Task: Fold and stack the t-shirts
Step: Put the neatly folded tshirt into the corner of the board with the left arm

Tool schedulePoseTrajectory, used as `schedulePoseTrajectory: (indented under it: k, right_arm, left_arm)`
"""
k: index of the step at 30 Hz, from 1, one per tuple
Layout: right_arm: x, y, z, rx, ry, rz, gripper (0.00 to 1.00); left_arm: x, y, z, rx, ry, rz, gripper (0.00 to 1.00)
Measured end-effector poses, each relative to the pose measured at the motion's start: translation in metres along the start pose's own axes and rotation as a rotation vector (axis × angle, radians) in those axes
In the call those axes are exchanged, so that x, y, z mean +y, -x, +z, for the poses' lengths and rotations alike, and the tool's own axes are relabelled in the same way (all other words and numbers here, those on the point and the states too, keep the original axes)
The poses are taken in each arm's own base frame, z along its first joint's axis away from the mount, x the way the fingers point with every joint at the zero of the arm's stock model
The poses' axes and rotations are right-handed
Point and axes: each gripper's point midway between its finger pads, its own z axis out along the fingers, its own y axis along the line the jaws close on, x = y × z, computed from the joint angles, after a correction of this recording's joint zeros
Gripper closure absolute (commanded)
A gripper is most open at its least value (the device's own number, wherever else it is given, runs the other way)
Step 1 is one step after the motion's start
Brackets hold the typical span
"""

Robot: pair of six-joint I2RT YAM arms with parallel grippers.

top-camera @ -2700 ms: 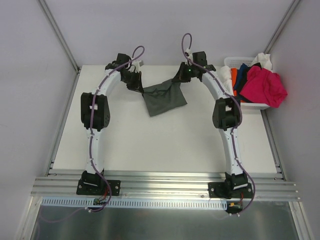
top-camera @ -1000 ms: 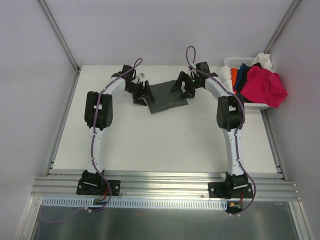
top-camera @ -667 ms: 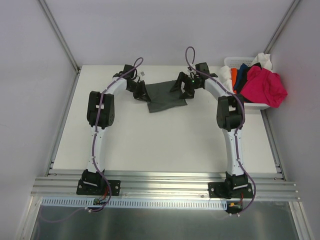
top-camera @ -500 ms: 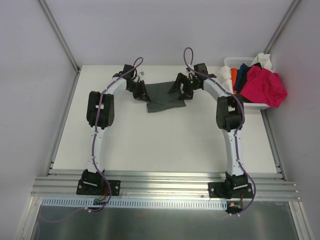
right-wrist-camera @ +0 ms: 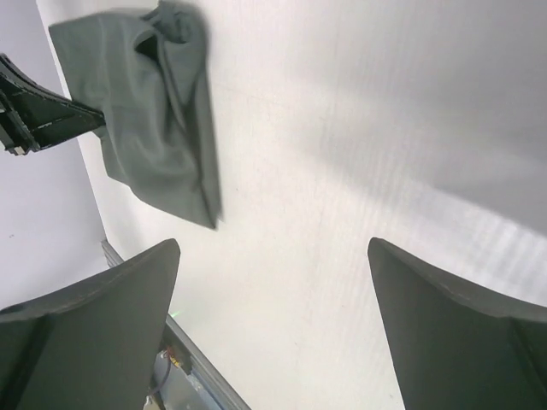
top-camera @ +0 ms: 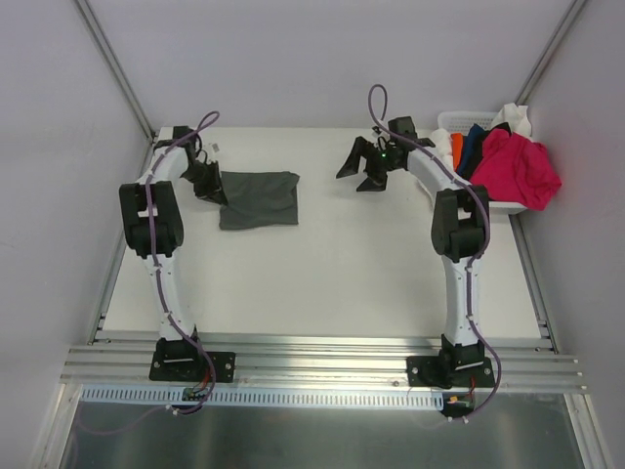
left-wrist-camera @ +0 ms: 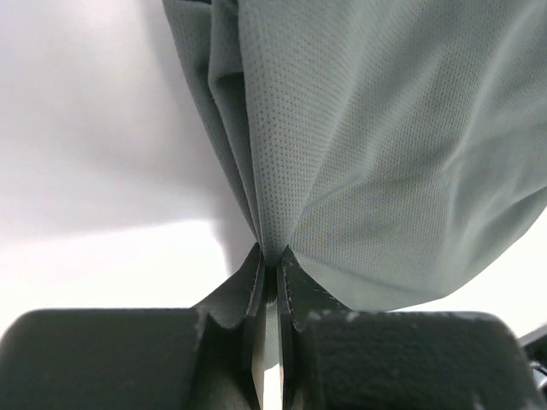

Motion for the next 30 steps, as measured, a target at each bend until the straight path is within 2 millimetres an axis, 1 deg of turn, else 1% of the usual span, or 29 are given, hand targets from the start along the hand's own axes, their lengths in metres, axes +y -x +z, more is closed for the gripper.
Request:
schedulePoseTrajectory:
  k: [1, 3, 5, 7, 12, 16, 24, 27, 30]
  right_arm:
    - [-0.002, 0.006, -0.01, -0.02, -0.004, -0.004, 0.03]
    - [-0.003, 0.014, -0.023, -0.049, -0.01, -0.012, 0.03]
    - [-0.006, 0.019, -0.035, -0.072, -0.02, -0.014, 0.03]
    - [-0.008, 0.02, -0.043, -0.083, -0.031, -0.016, 0.03]
    - [-0.006, 0.01, -0.046, -0.066, -0.039, -0.021, 0.03]
    - [-0.005, 0.006, -0.047, -0.059, -0.041, -0.027, 0.03]
    - [-0.007, 0.004, -0.047, -0.056, -0.043, -0.028, 0.03]
    - [-0.007, 0.004, -0.047, -0.056, -0.043, -0.028, 0.02]
    - [-0.007, 0.004, -0.047, -0.056, -0.043, -0.028, 0.03]
  left_arm:
    - [0.013, 0.0, -0.007, -0.004, 0.018, -0.01, 1.0]
    - [0.036, -0.001, -0.019, -0.003, 0.061, -0.02, 1.0]
    - [0.05, -0.005, -0.027, 0.007, 0.087, -0.022, 1.0]
    - [0.059, -0.011, -0.033, 0.023, 0.116, -0.013, 1.0]
    - [0.077, -0.024, -0.049, 0.068, 0.172, 0.003, 1.0]
    - [0.101, -0.033, -0.07, 0.081, 0.225, -0.005, 1.0]
    - [0.171, -0.054, -0.132, 0.056, 0.384, -0.092, 1.0]
    - [0.188, -0.056, -0.144, 0.062, 0.443, -0.099, 1.0]
    - [0.198, -0.046, -0.15, 0.061, 0.497, -0.074, 1.0]
